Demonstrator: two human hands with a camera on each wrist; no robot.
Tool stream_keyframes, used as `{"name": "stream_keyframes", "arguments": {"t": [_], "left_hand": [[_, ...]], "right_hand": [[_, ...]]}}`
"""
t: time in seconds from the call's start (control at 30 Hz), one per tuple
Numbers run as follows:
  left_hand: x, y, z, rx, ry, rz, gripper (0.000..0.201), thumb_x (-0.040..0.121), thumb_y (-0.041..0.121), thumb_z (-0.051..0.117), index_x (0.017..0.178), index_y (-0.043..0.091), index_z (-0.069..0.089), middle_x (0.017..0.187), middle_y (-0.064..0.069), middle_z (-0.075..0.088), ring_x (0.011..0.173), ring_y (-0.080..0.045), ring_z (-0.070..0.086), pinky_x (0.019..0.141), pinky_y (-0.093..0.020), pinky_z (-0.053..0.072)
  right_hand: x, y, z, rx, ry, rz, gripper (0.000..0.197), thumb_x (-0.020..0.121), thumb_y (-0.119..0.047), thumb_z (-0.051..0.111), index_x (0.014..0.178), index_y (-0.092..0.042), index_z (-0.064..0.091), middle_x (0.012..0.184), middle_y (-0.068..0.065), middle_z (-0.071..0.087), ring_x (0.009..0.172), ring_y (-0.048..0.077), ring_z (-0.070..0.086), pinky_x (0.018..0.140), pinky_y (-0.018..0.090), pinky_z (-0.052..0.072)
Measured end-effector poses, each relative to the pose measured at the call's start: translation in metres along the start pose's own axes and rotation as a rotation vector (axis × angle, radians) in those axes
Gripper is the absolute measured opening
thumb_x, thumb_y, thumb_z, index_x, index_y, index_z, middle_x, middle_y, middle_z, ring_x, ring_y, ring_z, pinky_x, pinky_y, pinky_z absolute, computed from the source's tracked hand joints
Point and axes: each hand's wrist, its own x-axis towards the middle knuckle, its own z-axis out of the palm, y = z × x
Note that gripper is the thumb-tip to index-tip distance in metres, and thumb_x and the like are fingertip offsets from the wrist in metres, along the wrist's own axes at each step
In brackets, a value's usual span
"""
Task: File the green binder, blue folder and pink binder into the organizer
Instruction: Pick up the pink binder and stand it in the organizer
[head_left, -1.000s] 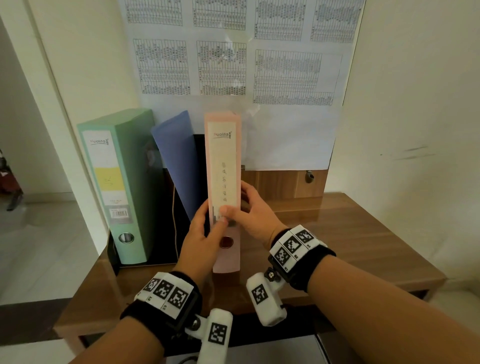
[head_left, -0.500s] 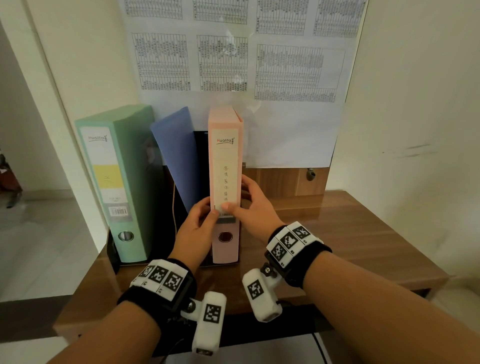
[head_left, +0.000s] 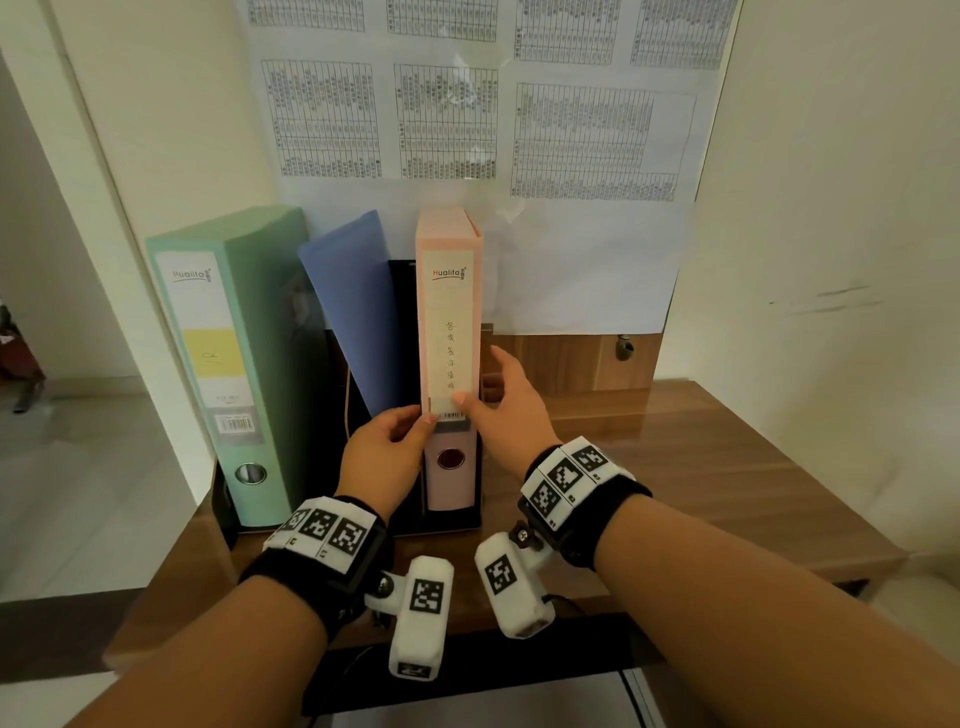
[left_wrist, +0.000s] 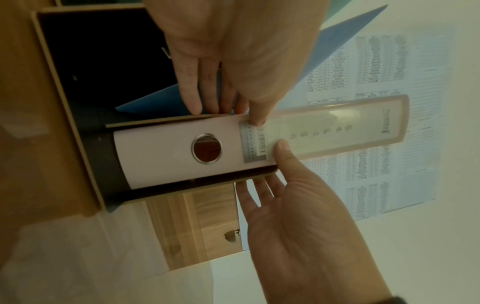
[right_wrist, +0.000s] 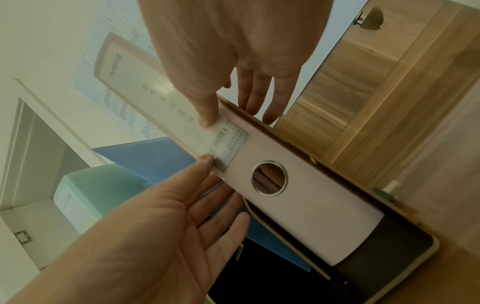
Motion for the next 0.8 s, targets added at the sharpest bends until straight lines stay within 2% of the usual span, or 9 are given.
{"name": "stream_keyframes", "arguments": {"t": [0.07, 0.13, 0.2, 0.3, 0.4, 0.5, 0.57, 0.67, 0.8], "left_hand": [[0.0, 0.0, -0.002, 0.006, 0.001, 0.005, 0.033, 0.09, 0.035, 0.061, 0.119, 0.02, 0.066, 0.108, -0.001, 0.071, 0.096, -0.013, 0.066, 0.087, -0.044, 0.057], [-0.001, 0.001, -0.002, 0.011, -0.002, 0.009, 0.033, 0.09, 0.034, 0.061, 0.119, 0.019, 0.066, 0.104, 0.001, 0.069, 0.092, -0.011, 0.066, 0.085, -0.043, 0.058], [-0.001, 0.002, -0.002, 0.008, 0.0, 0.009, 0.032, 0.091, 0.034, 0.061, 0.119, 0.018, 0.066, 0.107, -0.001, 0.07, 0.092, -0.011, 0.065, 0.084, -0.043, 0.058], [-0.002, 0.003, -0.002, -0.004, 0.004, 0.002, 0.031, 0.091, 0.033, 0.061, 0.118, 0.019, 0.066, 0.11, -0.002, 0.071, 0.097, -0.013, 0.065, 0.087, -0.042, 0.057], [-0.003, 0.007, -0.004, 0.004, 0.014, 0.003, 0.031, 0.09, 0.034, 0.06, 0.117, 0.021, 0.066, 0.111, 0.0, 0.07, 0.1, -0.013, 0.065, 0.091, -0.043, 0.055], [-0.003, 0.013, -0.007, 0.012, 0.029, 0.035, 0.035, 0.091, 0.034, 0.059, 0.122, 0.02, 0.064, 0.115, 0.0, 0.069, 0.103, -0.013, 0.064, 0.093, -0.041, 0.054], [-0.004, 0.019, -0.01, 0.019, 0.045, 0.067, 0.037, 0.091, 0.033, 0.06, 0.124, 0.018, 0.061, 0.116, 0.0, 0.068, 0.105, -0.014, 0.063, 0.094, -0.041, 0.054], [-0.006, 0.029, -0.014, 0.008, 0.054, 0.092, 0.038, 0.091, 0.032, 0.06, 0.126, 0.018, 0.059, 0.119, -0.001, 0.066, 0.107, -0.015, 0.062, 0.095, -0.041, 0.053], [-0.01, 0.046, -0.019, 0.011, 0.054, 0.145, 0.038, 0.091, 0.031, 0.06, 0.127, 0.019, 0.058, 0.123, 0.001, 0.063, 0.105, -0.012, 0.06, 0.096, -0.039, 0.052]], "right_hand": [[0.003, 0.001, 0.0, -0.052, -0.002, 0.019, 0.067, 0.091, -0.029, 0.065, 0.149, -0.017, 0.034, 0.14, 0.007, 0.051, 0.125, 0.018, 0.055, 0.083, 0.013, 0.047], [0.003, 0.002, 0.001, -0.1, -0.017, 0.005, 0.058, 0.091, -0.032, 0.063, 0.144, -0.015, 0.044, 0.138, 0.007, 0.052, 0.122, 0.017, 0.056, 0.07, 0.004, 0.042], [0.003, 0.001, 0.0, -0.108, -0.022, 0.004, 0.056, 0.092, -0.032, 0.062, 0.142, -0.015, 0.046, 0.137, 0.006, 0.052, 0.121, 0.017, 0.056, 0.064, 0.003, 0.039], [0.0, -0.001, -0.002, -0.107, -0.022, 0.002, 0.057, 0.091, -0.033, 0.063, 0.142, -0.015, 0.045, 0.137, 0.005, 0.053, 0.122, 0.017, 0.056, 0.075, 0.006, 0.043], [-0.003, -0.003, -0.005, -0.067, -0.043, 0.023, 0.059, 0.091, -0.033, 0.064, 0.143, -0.015, 0.044, 0.138, 0.004, 0.056, 0.125, 0.016, 0.056, 0.091, 0.021, 0.049], [-0.008, -0.007, -0.009, -0.002, -0.049, 0.03, 0.057, 0.092, -0.029, 0.064, 0.143, -0.015, 0.043, 0.137, 0.001, 0.058, 0.122, 0.012, 0.056, 0.088, 0.017, 0.048], [-0.01, -0.011, -0.011, 0.016, -0.03, 0.036, 0.055, 0.092, -0.031, 0.063, 0.142, -0.016, 0.043, 0.133, 0.0, 0.059, 0.118, 0.011, 0.057, 0.088, 0.019, 0.049], [-0.011, -0.02, -0.017, 0.024, 0.007, 0.049, 0.053, 0.094, -0.034, 0.06, 0.141, -0.018, 0.044, 0.127, -0.001, 0.06, 0.108, 0.009, 0.058, 0.077, 0.015, 0.047], [-0.013, -0.037, -0.031, 0.012, 0.036, -0.002, 0.045, 0.096, -0.031, 0.057, 0.138, -0.017, 0.046, 0.115, -0.004, 0.059, 0.087, -0.004, 0.051, 0.056, 0.004, 0.042]]}}
